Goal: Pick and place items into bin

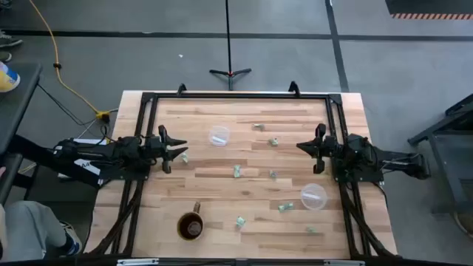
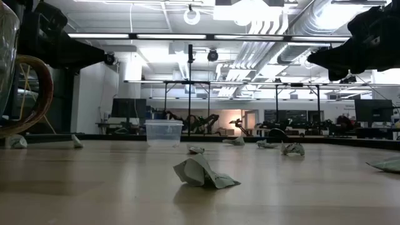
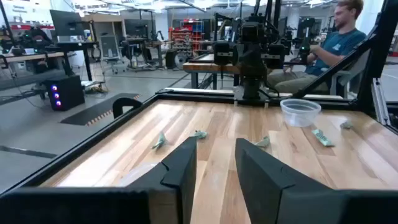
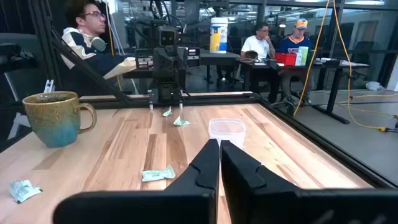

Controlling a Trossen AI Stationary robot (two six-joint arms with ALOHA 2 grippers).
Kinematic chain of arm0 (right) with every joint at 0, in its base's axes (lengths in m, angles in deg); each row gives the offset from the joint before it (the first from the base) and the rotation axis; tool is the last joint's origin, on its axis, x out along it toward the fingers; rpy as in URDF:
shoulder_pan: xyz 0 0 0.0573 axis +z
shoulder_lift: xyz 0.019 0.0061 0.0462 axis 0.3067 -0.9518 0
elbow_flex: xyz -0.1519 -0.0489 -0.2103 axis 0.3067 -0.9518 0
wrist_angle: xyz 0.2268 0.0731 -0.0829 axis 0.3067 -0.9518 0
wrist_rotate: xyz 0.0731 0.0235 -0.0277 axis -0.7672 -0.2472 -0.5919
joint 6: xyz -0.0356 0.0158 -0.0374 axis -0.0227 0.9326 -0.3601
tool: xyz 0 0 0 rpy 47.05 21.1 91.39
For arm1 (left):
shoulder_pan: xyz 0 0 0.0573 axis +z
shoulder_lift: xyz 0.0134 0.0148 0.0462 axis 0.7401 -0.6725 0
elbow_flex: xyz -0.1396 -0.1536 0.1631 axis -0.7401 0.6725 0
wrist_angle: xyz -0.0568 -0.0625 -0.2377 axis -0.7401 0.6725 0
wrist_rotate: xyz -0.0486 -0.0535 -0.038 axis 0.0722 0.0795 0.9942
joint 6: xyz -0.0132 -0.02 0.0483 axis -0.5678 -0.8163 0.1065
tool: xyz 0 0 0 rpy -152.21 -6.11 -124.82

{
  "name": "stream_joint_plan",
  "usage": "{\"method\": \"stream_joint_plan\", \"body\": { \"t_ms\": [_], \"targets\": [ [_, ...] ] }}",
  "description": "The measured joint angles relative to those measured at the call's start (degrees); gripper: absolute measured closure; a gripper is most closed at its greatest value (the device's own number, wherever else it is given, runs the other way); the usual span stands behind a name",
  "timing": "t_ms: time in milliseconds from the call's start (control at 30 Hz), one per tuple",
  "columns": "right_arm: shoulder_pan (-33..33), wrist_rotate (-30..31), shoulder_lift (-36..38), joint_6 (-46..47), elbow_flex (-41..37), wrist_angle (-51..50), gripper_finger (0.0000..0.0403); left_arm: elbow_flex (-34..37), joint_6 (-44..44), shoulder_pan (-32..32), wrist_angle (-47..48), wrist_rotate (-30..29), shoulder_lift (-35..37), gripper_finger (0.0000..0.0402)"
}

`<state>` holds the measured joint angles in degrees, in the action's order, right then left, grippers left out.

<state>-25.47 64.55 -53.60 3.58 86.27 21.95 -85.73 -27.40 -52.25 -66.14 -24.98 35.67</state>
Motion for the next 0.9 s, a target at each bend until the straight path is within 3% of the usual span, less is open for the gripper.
{"method": "stream_joint_plan", "body": {
  "t_ms": [900],
  "targets": [
    [0.0,0.0,0.0,0.0,0.0,0.0,0.0396,0.0,0.0,0.0,0.0,0.0,0.0,0.0254]
  ]
}}
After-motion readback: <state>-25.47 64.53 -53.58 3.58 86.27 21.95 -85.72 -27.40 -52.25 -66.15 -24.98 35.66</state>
